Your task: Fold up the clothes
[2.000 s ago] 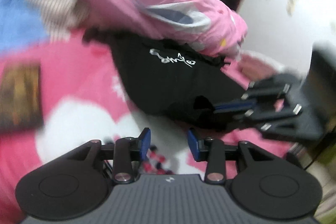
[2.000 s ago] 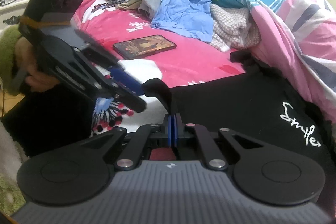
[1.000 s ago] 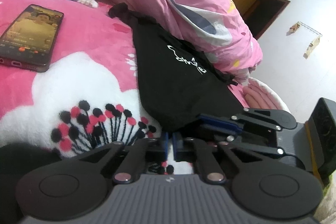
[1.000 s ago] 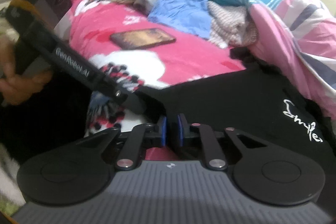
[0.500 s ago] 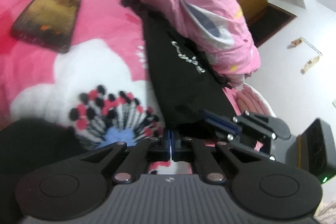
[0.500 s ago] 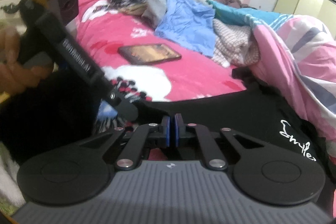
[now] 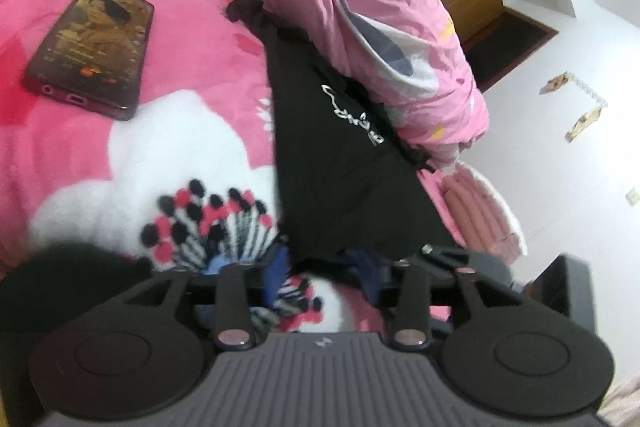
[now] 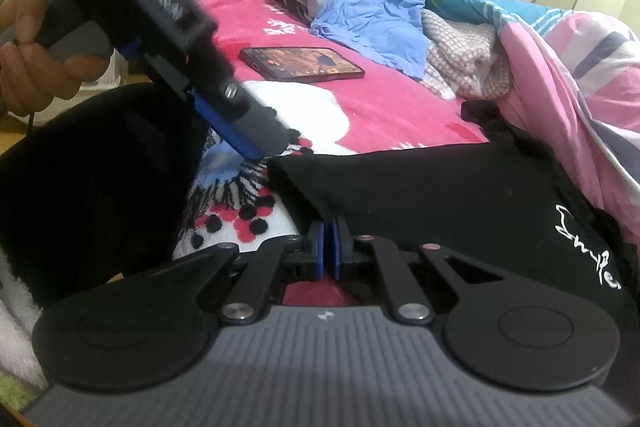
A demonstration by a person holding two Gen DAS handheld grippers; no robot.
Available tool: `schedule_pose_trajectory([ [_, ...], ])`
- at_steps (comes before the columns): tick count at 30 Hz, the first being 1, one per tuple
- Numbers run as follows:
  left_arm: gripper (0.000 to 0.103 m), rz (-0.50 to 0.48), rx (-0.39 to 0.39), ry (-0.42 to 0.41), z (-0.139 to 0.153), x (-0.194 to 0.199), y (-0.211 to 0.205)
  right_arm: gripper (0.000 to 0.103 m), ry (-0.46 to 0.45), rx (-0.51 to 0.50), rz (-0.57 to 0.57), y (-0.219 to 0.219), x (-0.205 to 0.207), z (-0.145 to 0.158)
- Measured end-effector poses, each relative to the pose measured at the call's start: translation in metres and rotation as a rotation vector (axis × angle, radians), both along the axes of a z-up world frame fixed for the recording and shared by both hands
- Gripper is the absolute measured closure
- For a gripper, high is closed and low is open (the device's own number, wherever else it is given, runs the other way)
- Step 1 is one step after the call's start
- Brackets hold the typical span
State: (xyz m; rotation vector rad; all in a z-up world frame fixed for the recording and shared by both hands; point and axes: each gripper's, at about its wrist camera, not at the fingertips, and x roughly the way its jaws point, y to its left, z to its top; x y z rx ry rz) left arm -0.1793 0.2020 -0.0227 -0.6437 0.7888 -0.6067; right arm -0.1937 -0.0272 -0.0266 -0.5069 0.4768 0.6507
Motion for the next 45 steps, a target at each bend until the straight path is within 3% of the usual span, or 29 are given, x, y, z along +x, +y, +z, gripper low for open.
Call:
schedule_pose_trajectory([
  [4,0.06,0.014,0.014,0.018,0.002,0.009,-0.009,0.096,0.003,0.058,-0.054,-0.008,-0.005,0.004],
  [8,0.076,0.033,0.096,0.034,0.0,0.015,-0.019,0.088,0.024,0.176,-0.142,-0.033,-0.018,0.017],
  [11,0.088,0.05,0.17,0.023,0.0,0.016,-0.025,0.082,0.057,0.346,-0.345,-0.096,-0.032,0.017],
  [13,0.089,0.06,0.194,0.019,0.0,0.015,-0.026,0.078,0.079,0.459,-0.483,-0.138,-0.041,0.017],
  [22,0.088,0.078,0.351,-0.039,0.013,0.005,-0.04,0.06,0.179,0.968,-1.103,-0.328,-0.083,0.015],
  [24,0.08,0.1,0.4,-0.068,0.02,0.0,-0.044,0.06,0.211,1.059,-1.195,-0.358,-0.088,0.01],
  [26,0.07,0.128,0.462,-0.116,0.028,-0.007,-0.048,0.06,0.248,1.093,-1.195,-0.363,-0.087,-0.001],
  [28,0.069,0.135,0.521,-0.181,0.036,-0.016,-0.053,0.06,0.262,1.098,-1.197,-0.365,-0.083,-0.008],
  [33,0.069,0.055,0.545,-0.264,0.047,-0.019,-0.074,0.06,0.257,1.127,-1.212,-0.377,-0.075,-0.018],
  [37,0.069,-0.012,0.557,-0.313,0.048,-0.015,-0.098,0.062,0.268,1.095,-1.192,-0.389,-0.059,-0.02],
  [38,0.069,-0.025,0.558,-0.318,0.046,-0.013,-0.104,0.07,0.281,1.078,-1.175,-0.389,-0.056,-0.02],
  [39,0.069,-0.038,0.56,-0.322,0.044,-0.01,-0.109,0.094,0.297,1.061,-1.152,-0.387,-0.052,-0.019],
  [40,0.069,-0.046,0.562,-0.319,0.041,-0.007,-0.112,0.101,0.314,1.044,-1.128,-0.386,-0.047,-0.018],
  [45,0.069,-0.044,0.568,-0.272,0.027,0.005,-0.114,0.101,0.28,1.046,-0.976,-0.362,-0.014,0.017],
])
